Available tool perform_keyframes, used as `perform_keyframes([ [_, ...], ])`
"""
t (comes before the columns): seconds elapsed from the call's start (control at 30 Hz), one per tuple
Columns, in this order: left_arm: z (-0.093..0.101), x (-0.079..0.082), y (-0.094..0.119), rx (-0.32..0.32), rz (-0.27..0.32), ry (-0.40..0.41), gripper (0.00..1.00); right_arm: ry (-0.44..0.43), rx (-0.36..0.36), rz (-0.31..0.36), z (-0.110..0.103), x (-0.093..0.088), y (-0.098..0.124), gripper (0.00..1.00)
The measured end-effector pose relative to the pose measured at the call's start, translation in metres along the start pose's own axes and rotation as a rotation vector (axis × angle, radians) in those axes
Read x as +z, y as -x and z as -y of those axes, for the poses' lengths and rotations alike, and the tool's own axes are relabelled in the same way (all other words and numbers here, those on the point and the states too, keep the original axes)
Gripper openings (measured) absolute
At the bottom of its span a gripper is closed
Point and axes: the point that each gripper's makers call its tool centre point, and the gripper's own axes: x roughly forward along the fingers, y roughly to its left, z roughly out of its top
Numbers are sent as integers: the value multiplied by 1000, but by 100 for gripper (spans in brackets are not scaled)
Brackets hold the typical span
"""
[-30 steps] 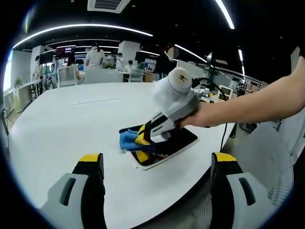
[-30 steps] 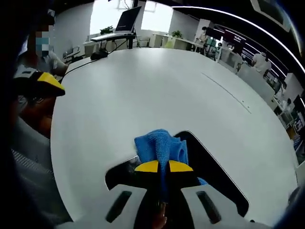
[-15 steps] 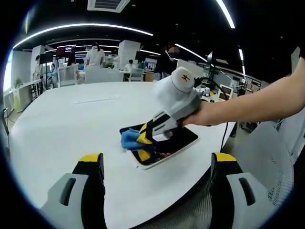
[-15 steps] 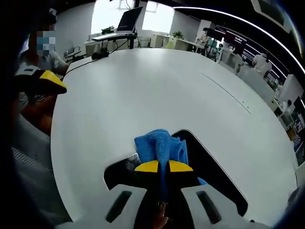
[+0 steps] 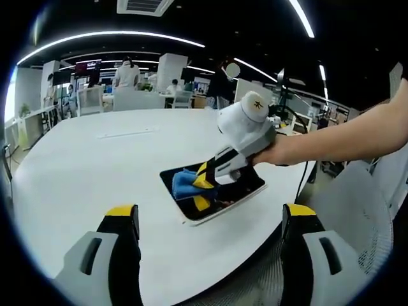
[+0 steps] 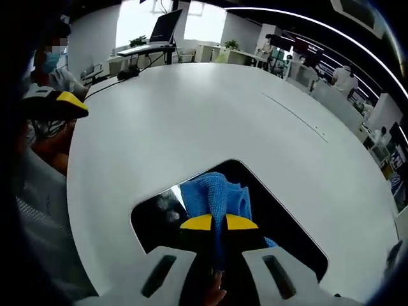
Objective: Wipe the mirror surface with the cleaning cloth until all visible marks leave the cleaned area.
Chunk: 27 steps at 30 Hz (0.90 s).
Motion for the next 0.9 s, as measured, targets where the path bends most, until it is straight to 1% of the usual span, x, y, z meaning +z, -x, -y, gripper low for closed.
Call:
perform_keyframes([
  [0.6,0,-1,0,4,-8,-1,92,-25,-17,-4,8,-12,10,0],
  [0.9,-1,-1,1,3,-5,0,92,-38,-30,-6,17,-21,15,0],
])
